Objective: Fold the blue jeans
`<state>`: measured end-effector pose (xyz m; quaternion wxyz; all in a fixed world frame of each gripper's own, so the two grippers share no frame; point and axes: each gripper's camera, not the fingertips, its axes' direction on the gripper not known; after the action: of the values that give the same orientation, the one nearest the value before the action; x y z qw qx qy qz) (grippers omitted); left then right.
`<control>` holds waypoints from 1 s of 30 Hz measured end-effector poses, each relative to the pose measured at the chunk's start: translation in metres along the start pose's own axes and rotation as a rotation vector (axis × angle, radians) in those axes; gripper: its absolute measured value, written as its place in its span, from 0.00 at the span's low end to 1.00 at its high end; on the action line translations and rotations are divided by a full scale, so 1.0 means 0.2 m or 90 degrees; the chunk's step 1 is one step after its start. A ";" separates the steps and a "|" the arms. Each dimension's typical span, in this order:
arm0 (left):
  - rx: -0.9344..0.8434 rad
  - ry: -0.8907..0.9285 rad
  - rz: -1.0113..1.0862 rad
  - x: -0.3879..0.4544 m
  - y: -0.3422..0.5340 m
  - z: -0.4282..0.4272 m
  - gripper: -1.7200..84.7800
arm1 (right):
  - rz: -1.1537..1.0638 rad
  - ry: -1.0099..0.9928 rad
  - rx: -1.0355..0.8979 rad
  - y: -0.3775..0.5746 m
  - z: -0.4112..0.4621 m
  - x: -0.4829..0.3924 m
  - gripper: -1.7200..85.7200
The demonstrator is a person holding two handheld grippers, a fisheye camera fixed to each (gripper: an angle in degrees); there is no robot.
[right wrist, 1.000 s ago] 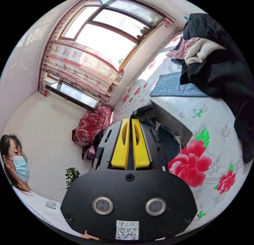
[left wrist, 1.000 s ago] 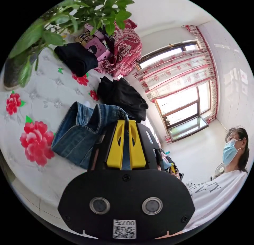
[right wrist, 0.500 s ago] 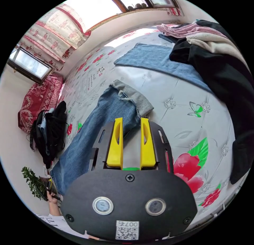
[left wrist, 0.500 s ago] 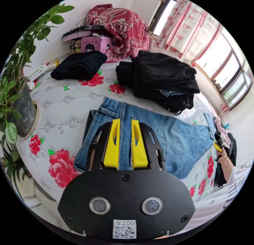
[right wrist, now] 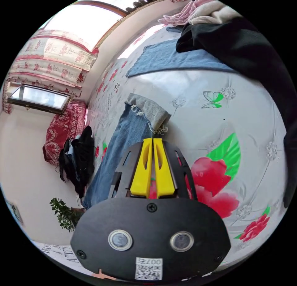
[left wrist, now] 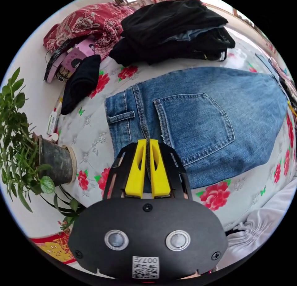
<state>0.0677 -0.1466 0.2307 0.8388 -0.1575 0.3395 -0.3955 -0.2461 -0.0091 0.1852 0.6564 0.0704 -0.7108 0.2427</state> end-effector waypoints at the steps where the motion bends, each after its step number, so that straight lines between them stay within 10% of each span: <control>1: -0.015 -0.025 0.038 0.02 0.04 0.00 0.02 | -0.008 0.015 0.017 0.09 -0.12 0.05 0.02; 15: 0.117 0.307 -0.445 -0.45 0.73 -0.09 0.07 | 0.246 -0.104 0.139 0.89 -0.85 1.07 0.02; 24: 0.136 0.355 -0.549 -0.79 1.12 -0.03 0.12 | -0.380 -0.073 0.056 0.82 -0.88 -0.07 0.02; 30: 0.155 0.455 -0.636 -0.99 1.28 0.15 0.16 | -0.768 -0.137 -0.223 1.49 -0.40 -0.64 0.02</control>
<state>0.1401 0.1701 0.2037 0.3992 -0.0584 0.4372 -0.8038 -0.2827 0.2586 -0.0125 0.6043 0.3743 -0.6371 -0.2980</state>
